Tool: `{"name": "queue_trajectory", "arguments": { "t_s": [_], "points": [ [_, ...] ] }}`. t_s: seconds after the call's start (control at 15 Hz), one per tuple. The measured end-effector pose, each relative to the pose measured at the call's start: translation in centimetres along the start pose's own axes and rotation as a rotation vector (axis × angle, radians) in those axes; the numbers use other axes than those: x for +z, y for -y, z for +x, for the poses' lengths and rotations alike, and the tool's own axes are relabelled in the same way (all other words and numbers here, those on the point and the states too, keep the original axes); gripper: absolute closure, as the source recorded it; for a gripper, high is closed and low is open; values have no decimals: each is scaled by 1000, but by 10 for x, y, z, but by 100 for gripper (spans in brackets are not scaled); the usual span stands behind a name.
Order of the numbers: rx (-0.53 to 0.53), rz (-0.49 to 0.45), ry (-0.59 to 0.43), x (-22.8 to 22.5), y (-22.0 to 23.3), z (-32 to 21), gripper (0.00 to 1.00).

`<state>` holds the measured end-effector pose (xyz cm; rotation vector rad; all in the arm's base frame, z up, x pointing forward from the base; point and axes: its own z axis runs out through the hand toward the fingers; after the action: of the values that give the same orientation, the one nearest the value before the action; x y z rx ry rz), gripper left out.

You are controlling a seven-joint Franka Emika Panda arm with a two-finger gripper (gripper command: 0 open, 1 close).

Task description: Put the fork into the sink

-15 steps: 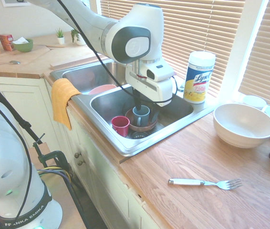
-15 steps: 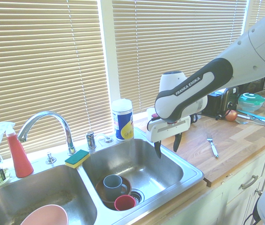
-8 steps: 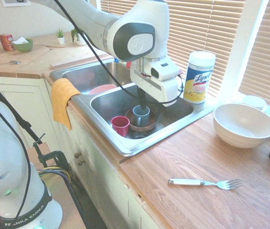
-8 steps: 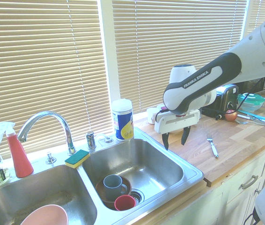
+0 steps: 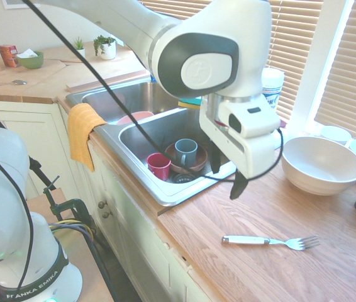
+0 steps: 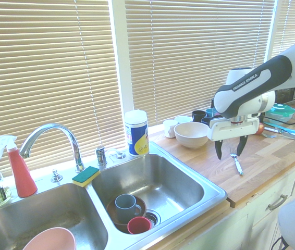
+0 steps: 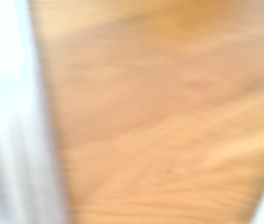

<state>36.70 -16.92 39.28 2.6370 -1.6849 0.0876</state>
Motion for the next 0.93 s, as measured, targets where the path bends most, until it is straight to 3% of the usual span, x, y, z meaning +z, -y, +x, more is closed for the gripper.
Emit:
{"name": "queue_trajectory", "arguments": {
  "t_s": [0.27,0.53,0.6,0.93],
  "points": [
    [197,-8,-22,32,-13,25,0],
    [310,-40,1,66,-11,29,0],
    [326,-47,7,71,-12,31,100],
    [357,-56,14,77,-7,43,100]
  ]
}}
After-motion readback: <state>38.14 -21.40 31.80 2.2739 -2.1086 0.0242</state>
